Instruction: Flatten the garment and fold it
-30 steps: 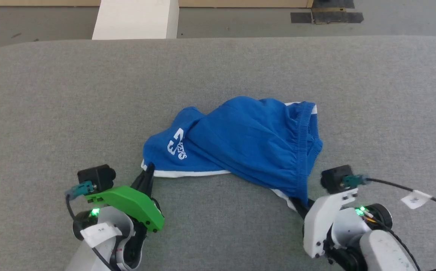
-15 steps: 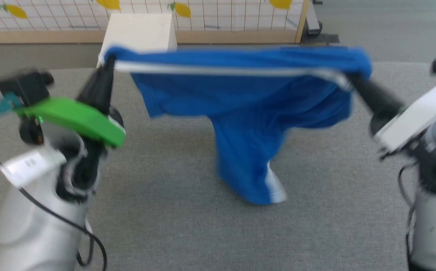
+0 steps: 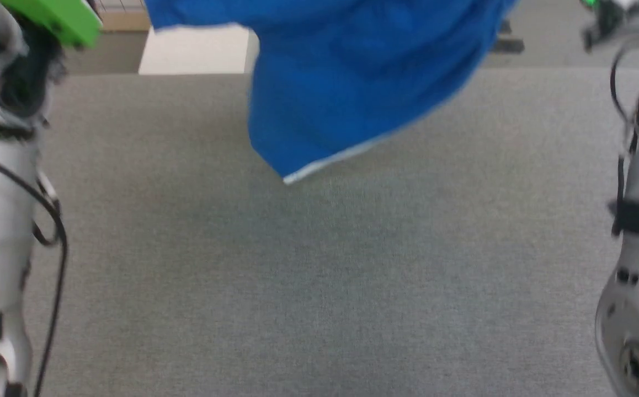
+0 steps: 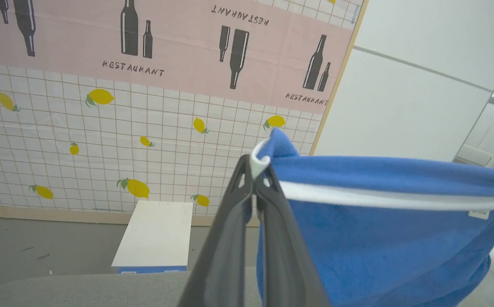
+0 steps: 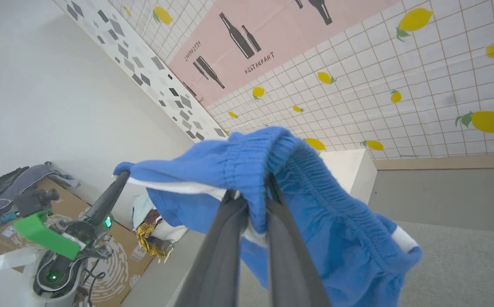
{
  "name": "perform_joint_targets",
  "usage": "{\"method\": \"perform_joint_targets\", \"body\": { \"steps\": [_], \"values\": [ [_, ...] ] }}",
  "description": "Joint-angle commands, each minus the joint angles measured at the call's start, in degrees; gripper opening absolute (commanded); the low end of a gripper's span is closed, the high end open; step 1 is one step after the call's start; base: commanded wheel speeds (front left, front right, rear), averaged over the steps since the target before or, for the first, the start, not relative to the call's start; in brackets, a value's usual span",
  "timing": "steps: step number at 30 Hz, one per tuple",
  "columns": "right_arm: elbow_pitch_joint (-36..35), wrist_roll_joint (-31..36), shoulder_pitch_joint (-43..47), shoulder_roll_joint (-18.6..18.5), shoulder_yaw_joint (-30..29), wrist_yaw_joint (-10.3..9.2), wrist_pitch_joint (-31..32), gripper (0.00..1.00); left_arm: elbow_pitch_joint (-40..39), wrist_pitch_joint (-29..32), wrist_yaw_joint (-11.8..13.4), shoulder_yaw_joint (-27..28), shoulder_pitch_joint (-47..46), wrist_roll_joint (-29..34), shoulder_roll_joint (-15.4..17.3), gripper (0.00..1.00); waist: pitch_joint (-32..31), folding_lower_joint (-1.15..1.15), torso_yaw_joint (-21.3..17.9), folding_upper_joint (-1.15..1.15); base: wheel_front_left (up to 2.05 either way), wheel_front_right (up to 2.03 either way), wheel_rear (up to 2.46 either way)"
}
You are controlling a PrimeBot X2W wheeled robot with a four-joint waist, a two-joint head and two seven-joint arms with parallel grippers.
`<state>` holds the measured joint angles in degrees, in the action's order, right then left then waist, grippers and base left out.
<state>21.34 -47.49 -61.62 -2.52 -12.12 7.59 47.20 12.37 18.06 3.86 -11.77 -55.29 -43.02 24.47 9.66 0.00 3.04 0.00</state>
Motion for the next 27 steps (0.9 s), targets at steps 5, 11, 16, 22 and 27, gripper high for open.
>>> {"method": "perform_joint_targets", "body": {
  "steps": [5, 11, 16, 22, 27],
  "values": [
    [10.1, 4.4, -13.8, -0.4, 3.6, -0.1, -7.2, 0.0, 5.1, -2.5, 2.6, 2.3, -10.5, 2.8, 1.8, 0.0, 10.4, 0.0, -1.2, 0.0, 0.0, 0.0, 0.0],
    [19.4, 7.2, -25.4, -0.4, 6.1, -0.1, -17.8, 0.0, 8.8, -9.1, 2.7, 3.4, -18.4, 4.7, 1.0, 0.0, 15.5, 0.0, -0.1, 0.0, 0.0, 0.0, 0.0],
    [24.5, 7.1, -27.1, -0.4, 8.0, -0.1, -22.0, 0.0, 12.0, -13.2, 0.3, 2.7, -17.9, 4.0, -1.1, 0.0, 16.8, 0.0, 1.3, 0.0, 0.0, 0.0, 0.0],
    [23.2, 5.7, -19.2, -0.4, 9.5, -0.1, -21.9, 0.0, 13.6, -17.1, -4.0, 1.7, -10.9, 1.9, -3.9, 0.0, 15.8, 0.0, 2.9, 0.0, 0.0, 0.0, 0.0],
    [14.3, 3.2, -5.5, -2.1, 8.6, -0.1, -20.1, 0.0, 11.1, -18.0, -6.6, 0.6, -0.8, -0.9, -6.2, 0.0, 11.4, 0.0, 4.6, 0.0, 0.0, 0.0, 0.0]
  ]
}}
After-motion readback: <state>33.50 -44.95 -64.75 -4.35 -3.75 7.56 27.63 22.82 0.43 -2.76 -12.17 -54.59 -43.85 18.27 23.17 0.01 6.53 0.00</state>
